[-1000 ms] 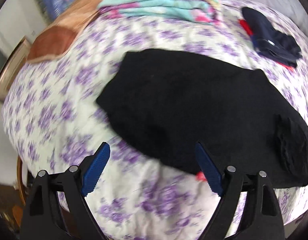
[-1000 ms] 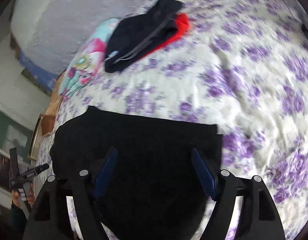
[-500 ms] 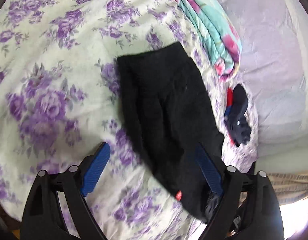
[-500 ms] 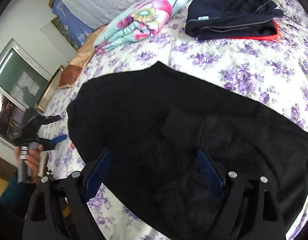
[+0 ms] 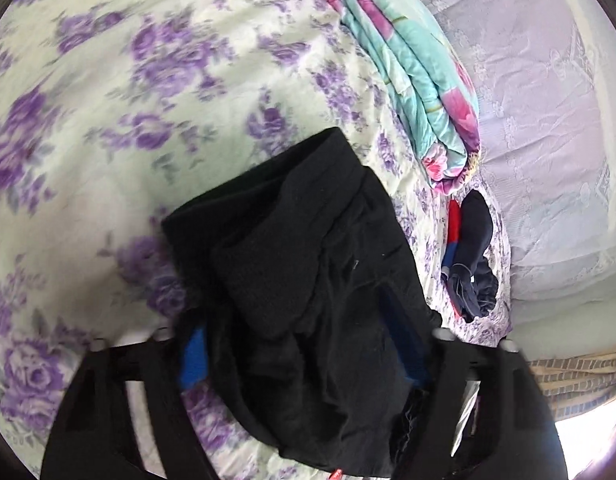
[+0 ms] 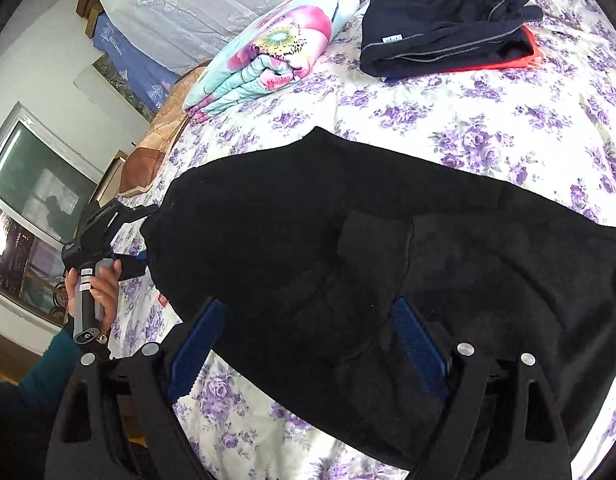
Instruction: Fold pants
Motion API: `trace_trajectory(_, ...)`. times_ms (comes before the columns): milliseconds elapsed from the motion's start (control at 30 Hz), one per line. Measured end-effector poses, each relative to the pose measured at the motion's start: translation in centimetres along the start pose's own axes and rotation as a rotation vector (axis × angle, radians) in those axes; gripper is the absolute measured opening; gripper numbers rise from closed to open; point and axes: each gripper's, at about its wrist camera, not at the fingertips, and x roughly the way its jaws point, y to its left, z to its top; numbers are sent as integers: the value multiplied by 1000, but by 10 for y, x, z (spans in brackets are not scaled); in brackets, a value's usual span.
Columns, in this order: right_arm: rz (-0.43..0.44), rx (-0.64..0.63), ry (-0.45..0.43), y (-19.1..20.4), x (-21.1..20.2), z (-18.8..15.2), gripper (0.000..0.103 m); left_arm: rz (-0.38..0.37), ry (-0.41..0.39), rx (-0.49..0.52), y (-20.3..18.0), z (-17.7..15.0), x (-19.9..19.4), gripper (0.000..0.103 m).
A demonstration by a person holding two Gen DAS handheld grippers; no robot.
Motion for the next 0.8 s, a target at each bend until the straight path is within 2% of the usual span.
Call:
trace_trajectory(33, 6, 3, -9, 1, 0, 0, 88, 7, 1, 18, -3, 1, 1, 39)
trace_trajectory(67, 18, 9, -15, 1, 1, 0, 88, 12, 0, 41, -7, 1, 1, 28)
trace_trajectory(167, 39, 14, -42, 3, 6, 1, 88, 13, -3, 72, -12, 2, -3, 24)
trace_trajectory(267, -68, -66, -30, 16, 16, 2, 88, 24, -2, 84, -15, 4, -5, 23)
trace_trajectory(333, -175, -222, -2, 36, 26, -3, 88, 38, -6, 101, -18, 4, -5, 23)
trace_trajectory(400, -231, -352, 28, 51, 34, -12, 88, 47, -14, 128, -22, 2, -7, 23)
trace_trajectory(500, -306, -419, 87, 53, 50, -22, 88, 50, -36, 195, -33, -1, -11, 22)
trace_trajectory(567, -295, -380, 128, 45, 55, -23, 88, 49, -46, 231, -43, -2, -13, 21)
trace_trajectory(700, -188, -250, 32, 32, 22, -12, 88, 44, -77, 324, -74, -12, -22, 19)
trace_trajectory(800, -108, -67, -55, -2, -14, -4, 89, 11, -97, 439, -113, -31, -32, 19)
